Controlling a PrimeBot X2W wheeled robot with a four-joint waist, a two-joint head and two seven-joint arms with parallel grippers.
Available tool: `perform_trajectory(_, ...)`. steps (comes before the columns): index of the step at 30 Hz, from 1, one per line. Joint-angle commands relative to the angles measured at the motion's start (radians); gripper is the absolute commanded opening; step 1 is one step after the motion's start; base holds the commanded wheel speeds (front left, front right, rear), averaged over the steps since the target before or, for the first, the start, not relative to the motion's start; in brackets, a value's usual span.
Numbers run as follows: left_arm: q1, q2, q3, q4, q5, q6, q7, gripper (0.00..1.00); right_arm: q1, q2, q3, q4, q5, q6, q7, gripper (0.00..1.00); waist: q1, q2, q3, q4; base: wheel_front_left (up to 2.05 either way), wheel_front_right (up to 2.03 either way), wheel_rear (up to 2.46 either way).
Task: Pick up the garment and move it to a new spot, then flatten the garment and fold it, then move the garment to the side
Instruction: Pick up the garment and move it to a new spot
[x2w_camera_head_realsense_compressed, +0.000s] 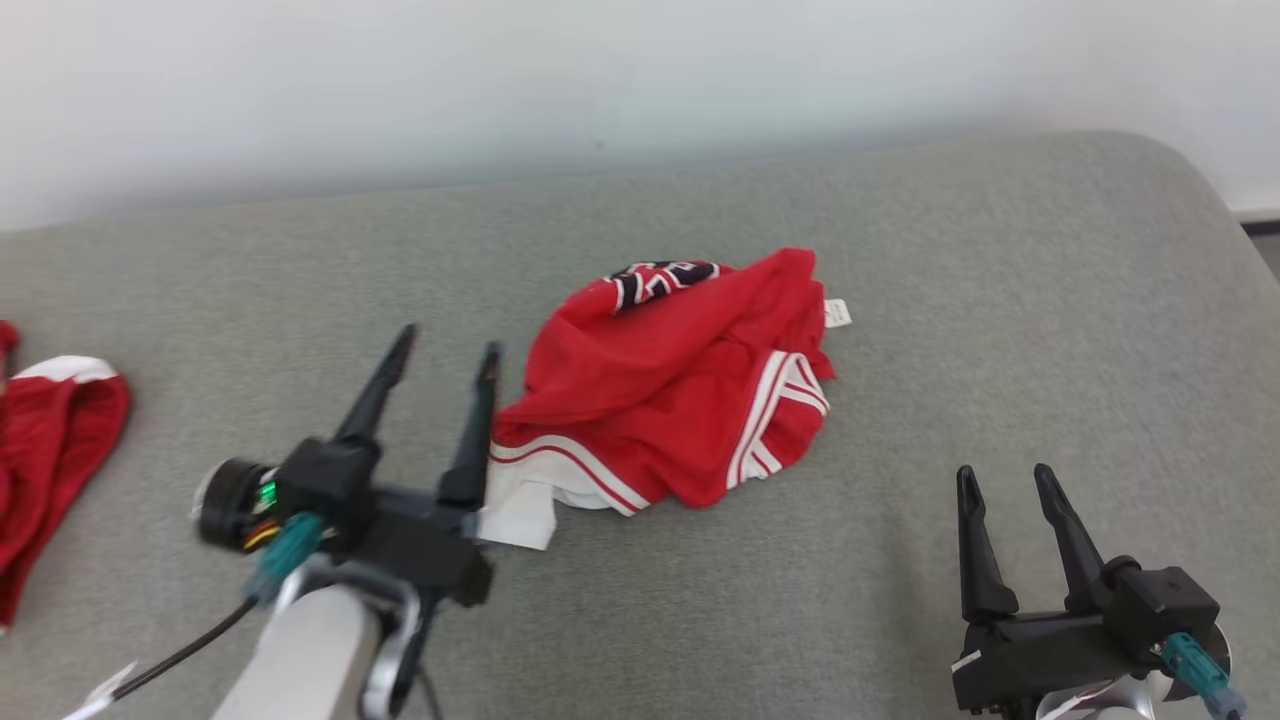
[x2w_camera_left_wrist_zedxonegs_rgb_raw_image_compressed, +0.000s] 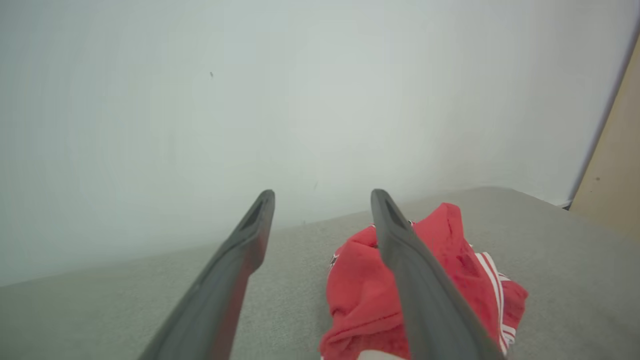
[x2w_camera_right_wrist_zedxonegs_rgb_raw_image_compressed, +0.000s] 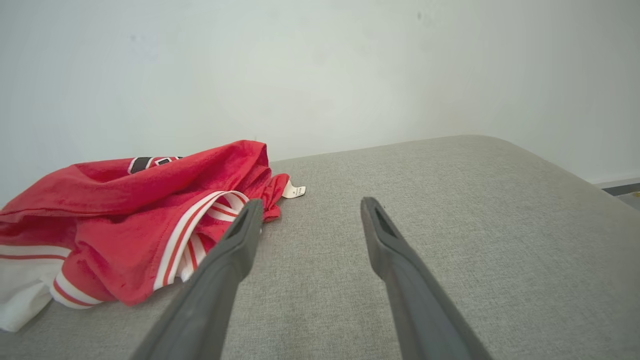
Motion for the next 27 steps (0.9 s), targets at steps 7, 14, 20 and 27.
perform_trajectory(7, 0.179, 0.101, 0.110, -0.129, -0.004, 0.062, -0.008, 1.00, 0.025, 0.000, 0.021, -0.002, -0.014, -0.002, -0.001, 1.00, 0.0000, 0.0000, -0.077, 0.070, 0.00, 0.00, 0.00)
perform_trajectory(14, 0.335, 0.125, 0.229, -0.254, 0.004, 0.086, -0.008, 1.00, 0.033, 0.000, 0.031, -0.004, -0.026, -0.002, 0.000, 1.00, 0.0000, 0.0000, -0.101, 0.088, 0.00, 0.00, 0.00)
perform_trajectory(20, 0.463, 0.075, 0.335, -0.312, 0.010, 0.066, -0.008, 1.00, 0.041, 0.000, 0.041, 0.000, -0.035, -0.002, -0.001, 1.00, 0.0000, 0.0000, -0.129, 0.098, 0.00, 0.00, 0.00)
perform_trajectory(27, 0.534, -0.009, 0.388, -0.295, 0.055, -0.002, -0.008, 1.00, 0.053, -0.003, 0.065, 0.006, -0.029, -0.002, 0.000, 1.00, 0.0000, 0.0000, -0.142, 0.097, 0.00, 0.00, 0.00)
